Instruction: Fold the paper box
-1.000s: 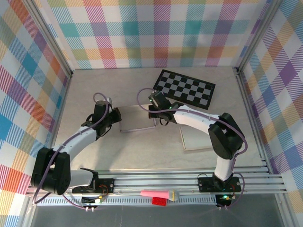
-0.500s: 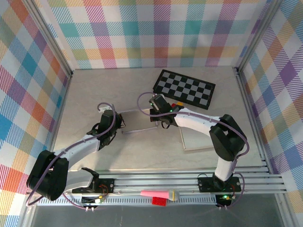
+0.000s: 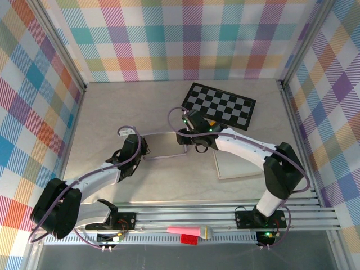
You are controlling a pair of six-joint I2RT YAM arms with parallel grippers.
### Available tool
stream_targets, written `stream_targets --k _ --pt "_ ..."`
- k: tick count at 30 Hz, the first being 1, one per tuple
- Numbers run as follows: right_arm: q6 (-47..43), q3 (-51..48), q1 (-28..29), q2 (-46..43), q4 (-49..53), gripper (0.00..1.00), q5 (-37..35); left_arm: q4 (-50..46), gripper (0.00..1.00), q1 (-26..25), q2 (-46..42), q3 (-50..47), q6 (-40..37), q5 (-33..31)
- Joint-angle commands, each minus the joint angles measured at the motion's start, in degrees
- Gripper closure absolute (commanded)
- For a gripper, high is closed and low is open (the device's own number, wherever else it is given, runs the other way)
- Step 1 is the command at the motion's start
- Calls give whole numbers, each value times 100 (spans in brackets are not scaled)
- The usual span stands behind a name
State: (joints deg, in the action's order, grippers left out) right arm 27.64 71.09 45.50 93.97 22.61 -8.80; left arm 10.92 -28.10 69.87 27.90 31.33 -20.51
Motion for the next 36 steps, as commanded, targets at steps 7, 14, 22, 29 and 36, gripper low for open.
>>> stream_targets --k 7,14,22,29,36 --pt "1109 764 -339 -890 1347 31 663 -292 97 -121 229 114 -26 -83" --pt "2018 2050 -1542 396 2015 38 2311 -333 97 -143 247 154 -42 -78" --pt "1322 3959 -1684 2336 3463 44 3192 -345 97 -150 281 178 -6 -58" --pt "904 4278 -1675 2870 3646 49 3332 -288 97 -170 409 224 22 -43" --pt "862 4023 -1667 2959 3331 54 3571 -253 97 -204 489 294 22 -41"
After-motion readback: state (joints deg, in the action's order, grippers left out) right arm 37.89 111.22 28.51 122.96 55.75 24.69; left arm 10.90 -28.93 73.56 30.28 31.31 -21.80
